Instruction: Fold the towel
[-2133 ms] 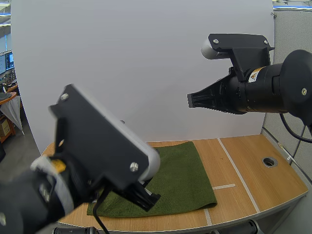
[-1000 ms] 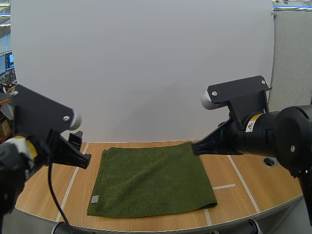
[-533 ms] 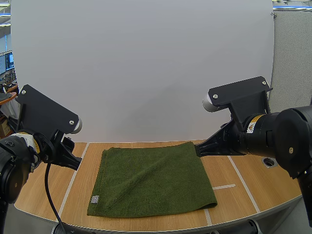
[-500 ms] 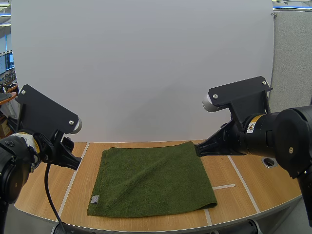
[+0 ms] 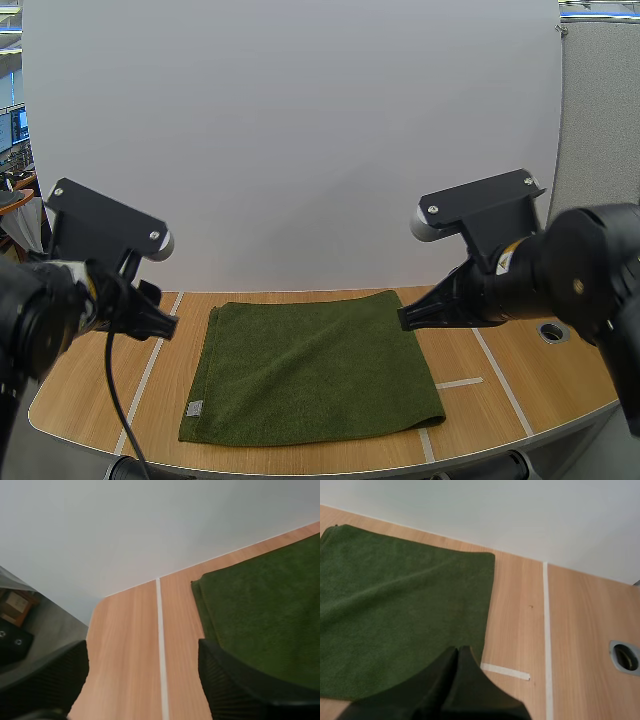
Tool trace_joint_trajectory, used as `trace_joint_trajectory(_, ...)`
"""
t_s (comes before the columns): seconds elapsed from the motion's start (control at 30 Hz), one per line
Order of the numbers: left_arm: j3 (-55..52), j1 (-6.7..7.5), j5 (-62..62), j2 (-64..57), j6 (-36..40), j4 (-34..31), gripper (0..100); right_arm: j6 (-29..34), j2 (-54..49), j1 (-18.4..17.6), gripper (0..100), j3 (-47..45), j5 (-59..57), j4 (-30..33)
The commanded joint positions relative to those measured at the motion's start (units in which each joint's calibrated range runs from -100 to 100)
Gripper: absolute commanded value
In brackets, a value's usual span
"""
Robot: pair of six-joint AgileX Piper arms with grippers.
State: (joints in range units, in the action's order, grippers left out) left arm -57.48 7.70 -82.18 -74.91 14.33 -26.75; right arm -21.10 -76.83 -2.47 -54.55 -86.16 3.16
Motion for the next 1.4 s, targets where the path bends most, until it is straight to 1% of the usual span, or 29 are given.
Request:
trace_joint_trajectory(0.0, 3.31, -0.12, -0.72, 6.48, 0.81, 4.55, 100, 0.18, 9.3, 0.23, 0, 0.03, 2.6, -4.11)
trace_joint_trajectory(0.17, 3.43, -0.12, -1.25, 7.43, 0.11, 2.19, 100, -0.11, 13.92, 0.23, 0, 0.82, 4.12, -4.56)
trace_joint_trajectory(0.23, 3.43, -0.21, -1.87, 7.43, 0.11, 0.24, 100, -0.11, 14.09, 0.23, 0, 0.83, 4.49, -4.56)
trace_joint_trajectory(0.33, 3.43, -0.39, -2.06, 7.43, 0.11, -0.35, 100, -0.11, 14.09, 0.23, 0, 0.83, 5.06, -4.65)
trace_joint_trajectory(0.37, 3.43, -0.43, -1.45, 7.43, 0.11, 0.06, 100, -0.2, 14.09, 0.23, 0, 0.83, 5.05, -4.65)
trace_joint_trajectory(0.4, 3.43, -0.5, -0.75, 7.43, 0.11, 0.28, 95, -0.39, 14.09, 0.23, 0, 0.83, 5.05, -4.65)
trace_joint_trajectory(0.47, 3.43, -0.55, 0.97, 7.43, 0.11, 0.71, 79, -0.49, 14.09, 0.23, 0, 0.83, 5.22, -4.65)
trace_joint_trajectory(0.5, 3.43, -0.55, 1.95, 7.43, 0.11, 0.87, 63, -0.49, 14.09, 0.23, 0, 0.83, 5.22, -4.65)
trace_joint_trajectory(0.53, 3.43, -0.55, 2.2, 7.43, 0.62, 0.87, 51, -0.49, 14.09, 0.23, 0, 0.83, 5.22, -4.65)
trace_joint_trajectory(0.57, 3.43, -0.55, 2.72, 7.43, 0.97, 0.87, 36, -0.49, 14.09, 0.23, 0, 0.83, 5.22, -4.65)
trace_joint_trajectory(0.6, 3.43, -0.55, 3.33, 7.43, 1.06, 0.87, 23, -0.59, 14.09, 0.23, 0, 0.83, 5.41, -4.65)
trace_joint_trajectory(0.63, 3.43, -0.55, 3.5, 7.43, 1.22, 0.87, 7, -0.87, 14.09, 0.23, 0, 0.83, 5.39, -4.65)
trace_joint_trajectory(0.67, 3.43, -0.55, 3.73, 7.43, 1.22, 0.87, 0, -1.33, 14.09, 0.23, 0, 0.83, 5.39, -4.65)
trace_joint_trajectory(0.77, 3.43, -0.55, 4.54, 7.57, 0.52, 0.87, 0, -1.7, 14.09, 0.23, 0, 0.83, 5.39, -4.65)
trace_joint_trajectory(0.87, 3.43, -0.55, 7.34, 7.7, -3.23, 1.13, 0, -3.97, 14.09, 0.23, 0, 0.83, 6.09, -4.65)
trace_joint_trajectory(0.97, 3.43, -0.55, 11.03, 8.51, -5.09, 1.23, 0, -3.87, 14.37, 0.23, 0, 1.42, 6.98, -4.95)
trace_joint_trajectory(1.1, 3.43, -0.55, 11.38, 13.97, -5.83, 1.23, 0, -3.75, 16.76, 0.23, 0, 4.22, 5.63, -5.06)
trace_joint_trajectory(1.23, 3.43, -0.55, 14.43, 20.08, -6.16, 1.6, 0, -3.61, 18.78, 0.23, 0, 7.39, 4.95, -5.06)
trace_joint_trajectory(1.37, 3.43, -0.55, 14.32, 24.35, -7.31, 2.45, 0, -5.61, 19.31, 0.23, 0, 8.76, 4.73, -5.06)
